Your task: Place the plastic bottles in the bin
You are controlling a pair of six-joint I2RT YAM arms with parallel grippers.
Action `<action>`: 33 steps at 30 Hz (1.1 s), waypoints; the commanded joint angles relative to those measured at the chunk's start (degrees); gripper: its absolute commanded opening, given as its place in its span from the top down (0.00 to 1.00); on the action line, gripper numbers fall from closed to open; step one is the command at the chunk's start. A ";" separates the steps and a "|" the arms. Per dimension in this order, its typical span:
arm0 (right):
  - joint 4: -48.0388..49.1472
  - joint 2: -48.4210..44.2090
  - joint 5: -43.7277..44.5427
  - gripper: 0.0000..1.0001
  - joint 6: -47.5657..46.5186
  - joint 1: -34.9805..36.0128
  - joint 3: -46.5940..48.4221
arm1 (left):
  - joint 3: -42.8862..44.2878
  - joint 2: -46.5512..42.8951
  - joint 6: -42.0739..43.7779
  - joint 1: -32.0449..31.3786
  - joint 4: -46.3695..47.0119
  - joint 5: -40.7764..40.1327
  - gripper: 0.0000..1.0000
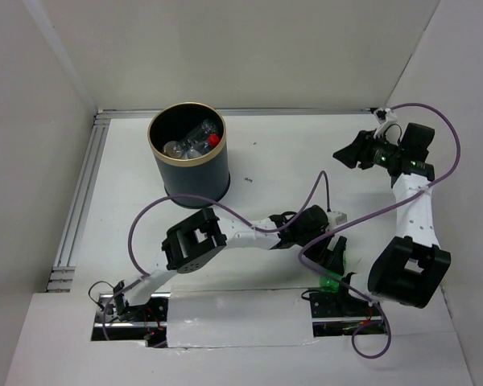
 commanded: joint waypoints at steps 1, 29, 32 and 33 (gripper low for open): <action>-0.86 -1.91 -2.71 0.41 -1.62 -1.52 -0.25 | 3.11 3.56 -1.86 -0.78 -9.19 -4.55 0.12; -5.69 -5.61 -3.60 0.79 -10.15 -10.32 -5.44 | -8.41 -42.47 18.96 20.91 -16.84 -26.71 1.00; -7.09 -4.12 -3.60 0.80 -12.52 -10.32 -6.58 | -9.10 -47.30 18.96 26.26 -14.65 -26.71 1.00; -7.10 -3.59 -3.60 0.76 -13.83 -10.32 -6.58 | -9.11 -48.11 18.96 27.59 -14.04 -28.62 1.00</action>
